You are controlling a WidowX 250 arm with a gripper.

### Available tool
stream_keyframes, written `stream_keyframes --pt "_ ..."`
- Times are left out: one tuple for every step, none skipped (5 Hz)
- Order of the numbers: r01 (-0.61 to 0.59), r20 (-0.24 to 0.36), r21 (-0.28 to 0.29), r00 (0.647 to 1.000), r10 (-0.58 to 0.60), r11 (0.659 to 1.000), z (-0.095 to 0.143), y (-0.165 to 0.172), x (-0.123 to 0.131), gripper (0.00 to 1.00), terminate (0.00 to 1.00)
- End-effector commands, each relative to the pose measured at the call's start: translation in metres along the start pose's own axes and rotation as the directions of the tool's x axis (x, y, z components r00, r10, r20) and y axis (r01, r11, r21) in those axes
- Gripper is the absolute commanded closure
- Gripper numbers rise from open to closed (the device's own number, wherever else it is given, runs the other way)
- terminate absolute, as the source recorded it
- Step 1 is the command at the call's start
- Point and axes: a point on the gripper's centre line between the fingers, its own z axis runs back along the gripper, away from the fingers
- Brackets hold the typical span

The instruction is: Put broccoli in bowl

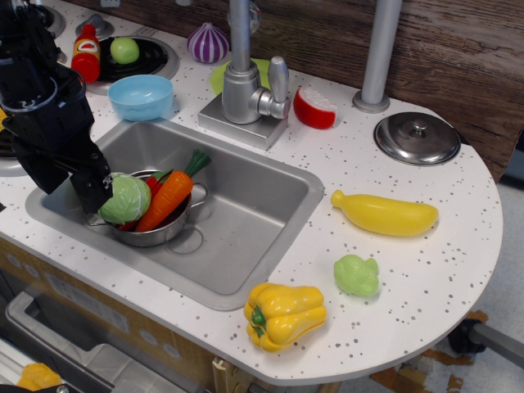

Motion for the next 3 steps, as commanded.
stream_keyframes --pt "0.0 0.0 0.0 1.0 0.0 1.0 0.0 0.0 0.0 0.0 0.0" --pt "-0.044 0.009 0.03 0.999 0.044 0.999 0.014 -0.045 0.004 0.0 0.0" --pt "-0.049 0.029 0.077 0.998 0.047 0.996 0.027 -0.096 0.006 0.0 0.0"
